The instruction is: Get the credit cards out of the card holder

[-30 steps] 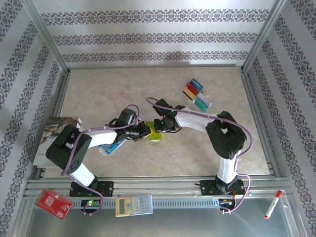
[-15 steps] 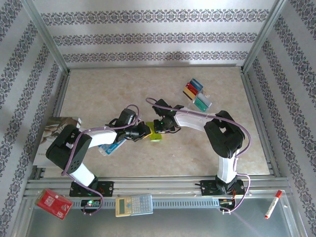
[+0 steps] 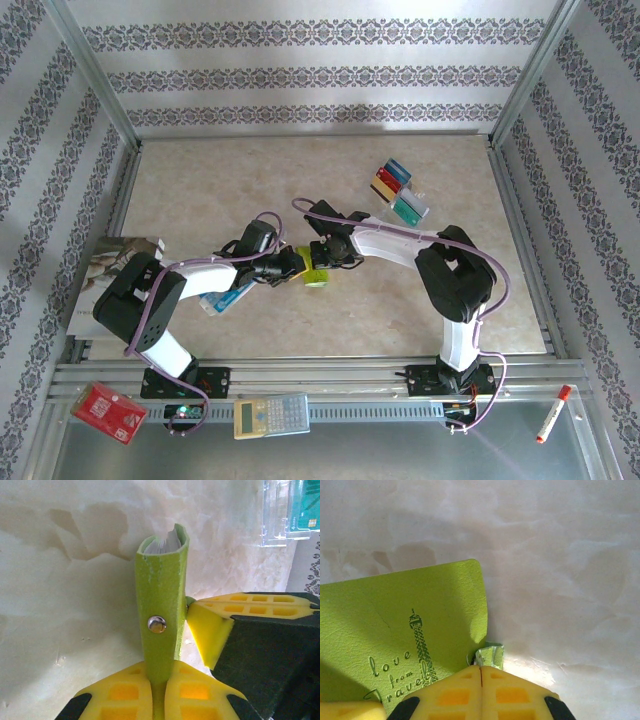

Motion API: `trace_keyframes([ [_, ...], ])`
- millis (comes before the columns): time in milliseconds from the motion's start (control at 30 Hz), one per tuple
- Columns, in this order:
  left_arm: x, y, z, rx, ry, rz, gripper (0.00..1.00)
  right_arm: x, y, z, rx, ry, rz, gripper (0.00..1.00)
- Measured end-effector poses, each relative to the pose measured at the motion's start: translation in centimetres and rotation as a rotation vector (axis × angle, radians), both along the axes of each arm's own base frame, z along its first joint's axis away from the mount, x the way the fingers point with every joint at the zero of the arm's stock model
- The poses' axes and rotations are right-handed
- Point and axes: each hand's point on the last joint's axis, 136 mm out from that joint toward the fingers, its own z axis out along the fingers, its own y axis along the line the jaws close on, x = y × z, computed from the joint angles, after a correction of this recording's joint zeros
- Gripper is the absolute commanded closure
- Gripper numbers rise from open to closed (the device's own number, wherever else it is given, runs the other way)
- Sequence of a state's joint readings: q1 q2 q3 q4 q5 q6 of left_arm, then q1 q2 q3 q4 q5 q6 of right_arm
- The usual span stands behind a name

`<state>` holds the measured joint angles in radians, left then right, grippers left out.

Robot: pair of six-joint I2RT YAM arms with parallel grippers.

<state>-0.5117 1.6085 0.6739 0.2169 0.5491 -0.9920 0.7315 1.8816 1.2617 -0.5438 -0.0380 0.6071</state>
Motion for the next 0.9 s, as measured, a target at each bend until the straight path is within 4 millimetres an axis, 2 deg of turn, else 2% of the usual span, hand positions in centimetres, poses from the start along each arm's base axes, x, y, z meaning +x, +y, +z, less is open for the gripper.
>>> trace_keyframes([
  [167,0.0,-0.2,0.1,0.001,-0.003,-0.003,1.00,0.1,-0.5,0.2,-0.018,-0.009,-0.026,1.00],
  [333,-0.3,0.1,-0.3,0.016,0.016,-0.001,1.00,0.9,-4.7,-0.4,-0.157,-0.015,-0.107,1.00],
  [433,-0.3,0.1,-0.3,0.016,0.017,-0.001,1.00,1.2,-5.7,-0.4,-0.188,-0.021,-0.125,0.93],
  [567,-0.3,0.1,-0.3,0.015,0.016,-0.001,1.00,1.1,-5.2,0.3,-0.159,-0.040,-0.119,0.71],
  [633,-0.3,0.1,-0.3,0.015,0.016,-0.001,1.00,1.0,-4.5,0.9,-0.126,-0.050,-0.100,0.65],
  [767,-0.3,0.1,-0.3,0.015,0.016,-0.002,1.00,1.1,-2.8,1.8,-0.038,-0.059,-0.063,0.59],
  [900,-0.4,0.0,-0.3,0.013,0.017,-0.003,1.00,0.7,-1.2,2.1,0.030,-0.040,-0.022,0.58],
])
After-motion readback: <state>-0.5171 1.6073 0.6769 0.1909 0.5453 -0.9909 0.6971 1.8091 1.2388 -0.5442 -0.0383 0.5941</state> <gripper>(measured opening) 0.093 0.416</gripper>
